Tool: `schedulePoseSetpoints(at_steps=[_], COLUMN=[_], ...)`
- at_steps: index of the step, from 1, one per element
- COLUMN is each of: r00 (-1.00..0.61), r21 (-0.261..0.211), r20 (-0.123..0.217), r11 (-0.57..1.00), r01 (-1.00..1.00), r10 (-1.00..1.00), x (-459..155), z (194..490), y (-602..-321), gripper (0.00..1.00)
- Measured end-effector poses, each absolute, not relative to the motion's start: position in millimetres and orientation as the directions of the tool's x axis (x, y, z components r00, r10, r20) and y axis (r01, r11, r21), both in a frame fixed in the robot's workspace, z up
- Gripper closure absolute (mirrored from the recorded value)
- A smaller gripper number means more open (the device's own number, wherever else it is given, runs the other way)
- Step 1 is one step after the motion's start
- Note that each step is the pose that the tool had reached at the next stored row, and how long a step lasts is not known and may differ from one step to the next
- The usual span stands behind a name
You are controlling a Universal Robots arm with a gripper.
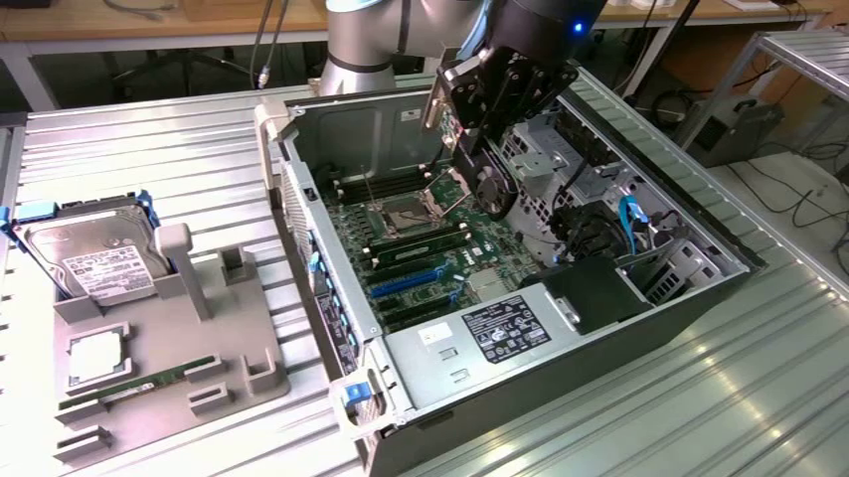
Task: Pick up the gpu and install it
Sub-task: 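Insert the gpu into the slot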
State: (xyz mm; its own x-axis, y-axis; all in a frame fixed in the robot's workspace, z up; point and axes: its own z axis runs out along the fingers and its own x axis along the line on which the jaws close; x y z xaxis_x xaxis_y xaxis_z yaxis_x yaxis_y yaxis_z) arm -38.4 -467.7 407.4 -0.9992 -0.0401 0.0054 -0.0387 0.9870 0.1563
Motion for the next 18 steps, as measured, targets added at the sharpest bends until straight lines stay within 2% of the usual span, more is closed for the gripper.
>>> schedulePoseSetpoints(at_steps=[9, 18], r00=[-0.960, -0.900], r21=[0.156, 0.156], r20=[0.004, 0.004], r11=[0.949, 0.889], r01=[-0.275, -0.431], r10=[-0.279, -0.437], x=[-38.5, -38.5], z=[405.3, 401.7], y=[-467.8, -467.8], gripper=[0.74, 0.74])
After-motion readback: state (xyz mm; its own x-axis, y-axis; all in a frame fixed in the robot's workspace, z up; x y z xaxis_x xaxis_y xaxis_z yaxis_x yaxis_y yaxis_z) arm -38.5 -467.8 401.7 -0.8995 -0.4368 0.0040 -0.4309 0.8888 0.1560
